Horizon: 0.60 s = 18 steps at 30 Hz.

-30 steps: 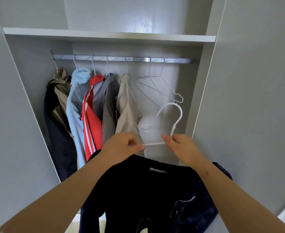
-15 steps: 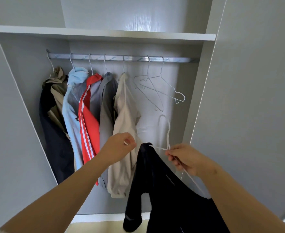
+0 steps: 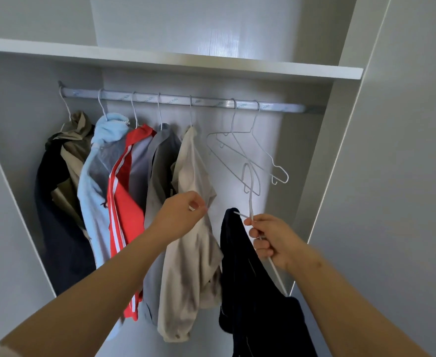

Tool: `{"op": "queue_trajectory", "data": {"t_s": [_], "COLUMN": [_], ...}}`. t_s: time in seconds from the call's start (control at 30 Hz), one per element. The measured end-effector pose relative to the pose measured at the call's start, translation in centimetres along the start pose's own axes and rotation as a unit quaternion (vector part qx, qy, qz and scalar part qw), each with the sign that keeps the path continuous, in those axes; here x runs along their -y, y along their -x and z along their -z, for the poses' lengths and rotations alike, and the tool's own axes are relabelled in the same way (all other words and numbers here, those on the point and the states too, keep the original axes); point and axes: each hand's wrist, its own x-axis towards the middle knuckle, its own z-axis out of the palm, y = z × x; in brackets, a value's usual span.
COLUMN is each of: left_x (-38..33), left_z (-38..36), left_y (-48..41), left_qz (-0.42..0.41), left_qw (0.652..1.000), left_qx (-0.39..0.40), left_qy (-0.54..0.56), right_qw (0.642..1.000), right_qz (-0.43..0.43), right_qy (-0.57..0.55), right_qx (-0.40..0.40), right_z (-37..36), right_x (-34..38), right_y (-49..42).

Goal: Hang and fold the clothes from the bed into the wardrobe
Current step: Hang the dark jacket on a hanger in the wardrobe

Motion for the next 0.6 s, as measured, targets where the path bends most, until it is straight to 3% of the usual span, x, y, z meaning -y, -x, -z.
{"op": "queue_trajectory", "data": {"t_s": [0.2,0.5,0.6], "left_x": [2.1,5.8,7.0], "left_z": [0.9,3.3,3.2], "left_y": [-8.5,-22.9,-25.8], "left_qz": [-0.015,-0.037,-0.033], "left_qw": [1.0,0.983,0.983], "left_qx": [-0.005,-0.033,-0.024], "left_qy": [-0.015,-0.175,-0.177], "right_qw": [1.0,0.997,0.995], "right_qz": [0.008,0.031,0.063], "right_qy": [-0.023,-0.068,-0.07], "right_qx": [-0.013,0.003,-0.004], "right_z": [-2.0,-6.9,-7.9], "right_x": [3.7,11.4,13.9], "right_y": [-7.5,-19.3,-21.7]}}
